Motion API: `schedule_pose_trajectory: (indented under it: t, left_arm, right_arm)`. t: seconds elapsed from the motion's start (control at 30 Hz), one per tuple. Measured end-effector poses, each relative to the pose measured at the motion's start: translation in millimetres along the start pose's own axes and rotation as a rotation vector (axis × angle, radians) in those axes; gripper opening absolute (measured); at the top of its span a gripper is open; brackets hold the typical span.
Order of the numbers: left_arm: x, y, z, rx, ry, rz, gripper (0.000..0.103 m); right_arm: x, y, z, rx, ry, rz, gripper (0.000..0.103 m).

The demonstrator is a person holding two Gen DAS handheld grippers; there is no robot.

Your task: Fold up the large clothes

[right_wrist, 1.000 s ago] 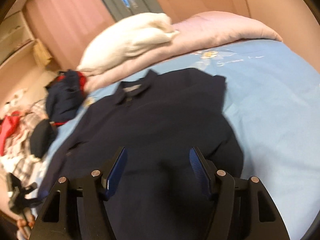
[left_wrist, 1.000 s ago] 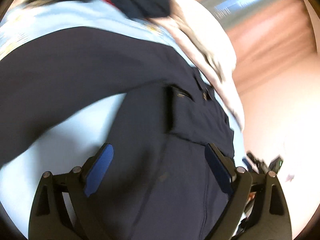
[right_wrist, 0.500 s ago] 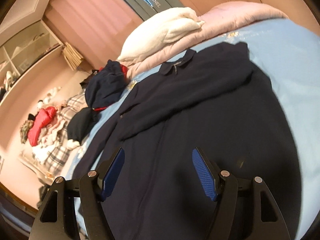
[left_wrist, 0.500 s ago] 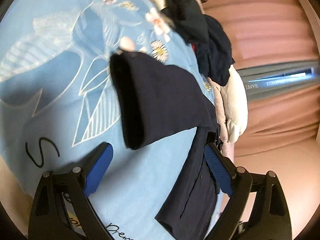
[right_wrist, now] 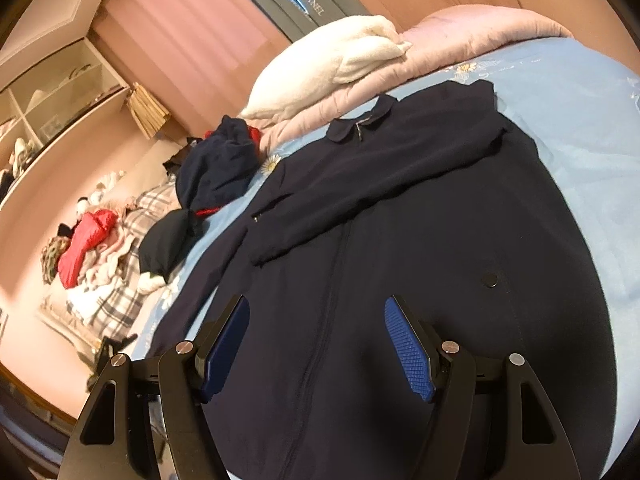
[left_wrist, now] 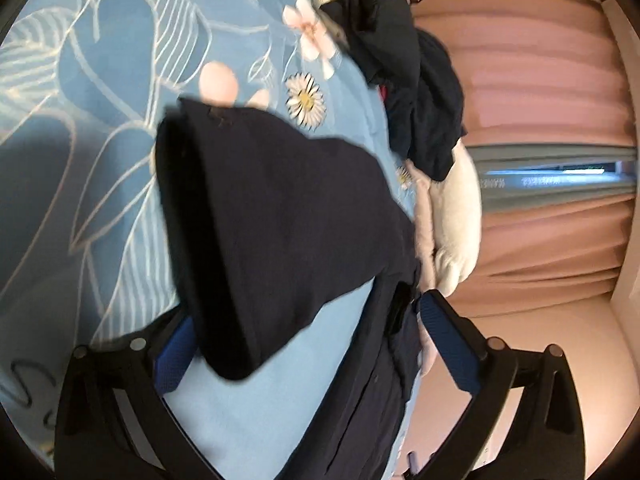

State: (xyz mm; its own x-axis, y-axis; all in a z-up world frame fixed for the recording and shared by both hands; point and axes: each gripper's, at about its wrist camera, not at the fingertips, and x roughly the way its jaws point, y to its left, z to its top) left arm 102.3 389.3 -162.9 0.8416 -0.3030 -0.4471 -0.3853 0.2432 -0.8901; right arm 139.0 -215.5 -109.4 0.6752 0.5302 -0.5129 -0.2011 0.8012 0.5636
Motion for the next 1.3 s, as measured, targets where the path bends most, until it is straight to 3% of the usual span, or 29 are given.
schedule_pose_trajectory:
  t: [0.13, 0.2, 0.3, 0.37, 0.5, 0.63, 0.87, 1.3]
  left_arm:
    - [-0.5, -3.1, 7.0, 0.015, -0.04, -0.008, 0.098]
    - [0.9, -4.5, 9.3, 0.033, -0.058, 0.039, 0.074]
    - [3.9, 2.3, 12.7, 0.016, -0.058, 0.05, 0.049]
    - [3.2, 6.6, 14.2, -0.025, -0.095, 0.082, 0.038]
    - [5.1, -5.0, 19.8, 0.03, -0.102, 0.138, 0.009]
    - [4.3, -49.3, 29.4, 0.159, -0.13, 0.199, 0.006]
    - [24.2, -173.7, 21.8, 0.511, -0.153, 0.26, 0.008]
    - [146.8, -346.5, -64.8, 0.895, -0.08, 0.271, 0.008]
  right_arm:
    - [14.4, 2.2, -1.9, -0.013, 0.029, -0.01, 0.07]
    - [19.9, 3.1, -2.7, -0.024, 0.039, -0.021, 0.07]
    - [28.9, 5.3, -3.2, -0.037, 0.056, -0.03, 0.07]
    - [32.7, 5.0, -3.4, -0.039, 0.064, -0.025, 0.07]
    - [38.0, 7.6, -3.2, -0.063, 0.075, -0.033, 0.07]
    - [39.8, 7.4, -2.9, -0.062, 0.076, -0.019, 0.07]
    - [39.8, -0.7, -6.9, -0.039, 0.077, 0.021, 0.07]
    - [10.4, -29.7, -1.4, 0.03, -0.002, 0.056, 0.07]
